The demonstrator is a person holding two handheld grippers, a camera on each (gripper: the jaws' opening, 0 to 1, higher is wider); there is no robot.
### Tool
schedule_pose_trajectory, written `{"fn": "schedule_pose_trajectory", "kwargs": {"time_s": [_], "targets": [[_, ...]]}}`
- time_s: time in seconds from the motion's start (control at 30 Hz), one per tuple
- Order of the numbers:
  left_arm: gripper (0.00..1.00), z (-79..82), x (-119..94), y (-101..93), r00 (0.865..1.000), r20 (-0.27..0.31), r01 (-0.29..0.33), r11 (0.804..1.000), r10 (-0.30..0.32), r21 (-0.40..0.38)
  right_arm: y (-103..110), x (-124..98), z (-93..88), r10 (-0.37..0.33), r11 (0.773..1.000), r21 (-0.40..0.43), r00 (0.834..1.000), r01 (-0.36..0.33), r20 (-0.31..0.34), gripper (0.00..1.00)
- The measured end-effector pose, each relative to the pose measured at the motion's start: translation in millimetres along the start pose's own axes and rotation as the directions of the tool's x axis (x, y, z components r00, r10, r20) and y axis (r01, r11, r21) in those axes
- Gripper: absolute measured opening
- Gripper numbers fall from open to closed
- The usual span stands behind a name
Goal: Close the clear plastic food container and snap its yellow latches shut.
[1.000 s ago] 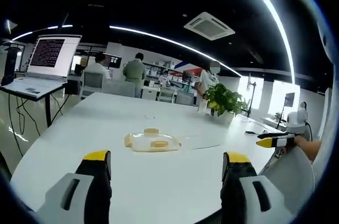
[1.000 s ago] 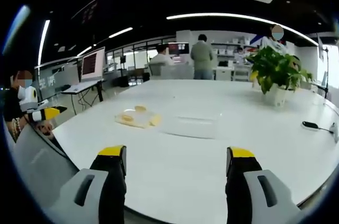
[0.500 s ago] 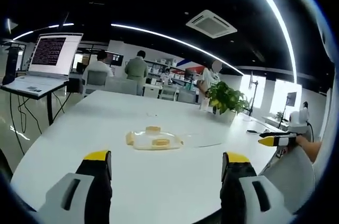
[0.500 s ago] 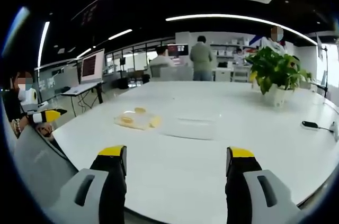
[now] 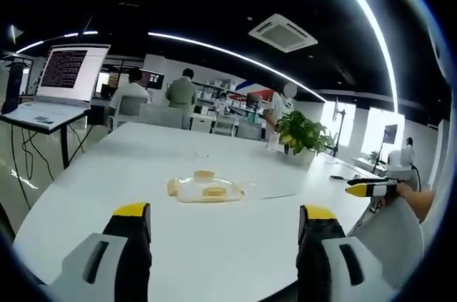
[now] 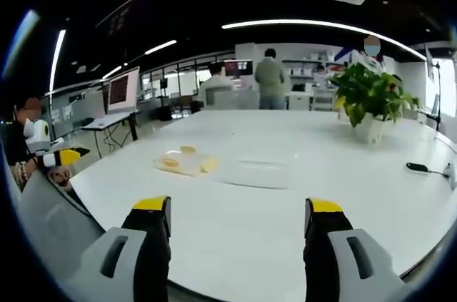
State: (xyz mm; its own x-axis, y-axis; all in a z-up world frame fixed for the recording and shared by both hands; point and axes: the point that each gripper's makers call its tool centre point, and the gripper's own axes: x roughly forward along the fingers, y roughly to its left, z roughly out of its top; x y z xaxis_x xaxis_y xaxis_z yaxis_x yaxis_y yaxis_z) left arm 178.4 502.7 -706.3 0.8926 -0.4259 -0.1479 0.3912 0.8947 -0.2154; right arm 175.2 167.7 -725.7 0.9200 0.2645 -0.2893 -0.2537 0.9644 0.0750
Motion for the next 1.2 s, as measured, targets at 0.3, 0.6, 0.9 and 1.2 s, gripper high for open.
{"fn": "schedule_pose_trajectory", "kwargs": {"time_s": [0.3, 0.6, 0.9, 1.2], "targets": [[0.82, 0.7, -0.4, -0.4, 1.000, 0.002, 0.005, 1.000, -0.005, -0.005, 2.9, -0.3, 1.8, 0.011, 1.000, 0.004, 1.000, -0.011, 0.007, 0.75], [0.85, -2.8, 0.6, 1.6, 1.000, -0.026, -0.008, 1.000, 0.007, -0.018, 6.2, -0.1, 2.1, 0.028, 1.000, 0.010, 1.000, -0.028, 0.002, 0.75], [0.93, 4.2, 2.7, 2.6, 1.000, 0.004, 0.020, 0.994, -0.020, -0.105, 6.9, 1.7, 9.7, 0.084, 0.995, 0.055, 0.996, -0.086, 0.030, 0.81], [0.99, 10.0, 10.0, 4.0, 0.999, 0.003, 0.050, 0.995, -0.049, -0.087, -1.6, 9.0, 22.7, 0.088, 0.995, 0.038, 0.996, -0.089, 0.027, 0.81]]}}
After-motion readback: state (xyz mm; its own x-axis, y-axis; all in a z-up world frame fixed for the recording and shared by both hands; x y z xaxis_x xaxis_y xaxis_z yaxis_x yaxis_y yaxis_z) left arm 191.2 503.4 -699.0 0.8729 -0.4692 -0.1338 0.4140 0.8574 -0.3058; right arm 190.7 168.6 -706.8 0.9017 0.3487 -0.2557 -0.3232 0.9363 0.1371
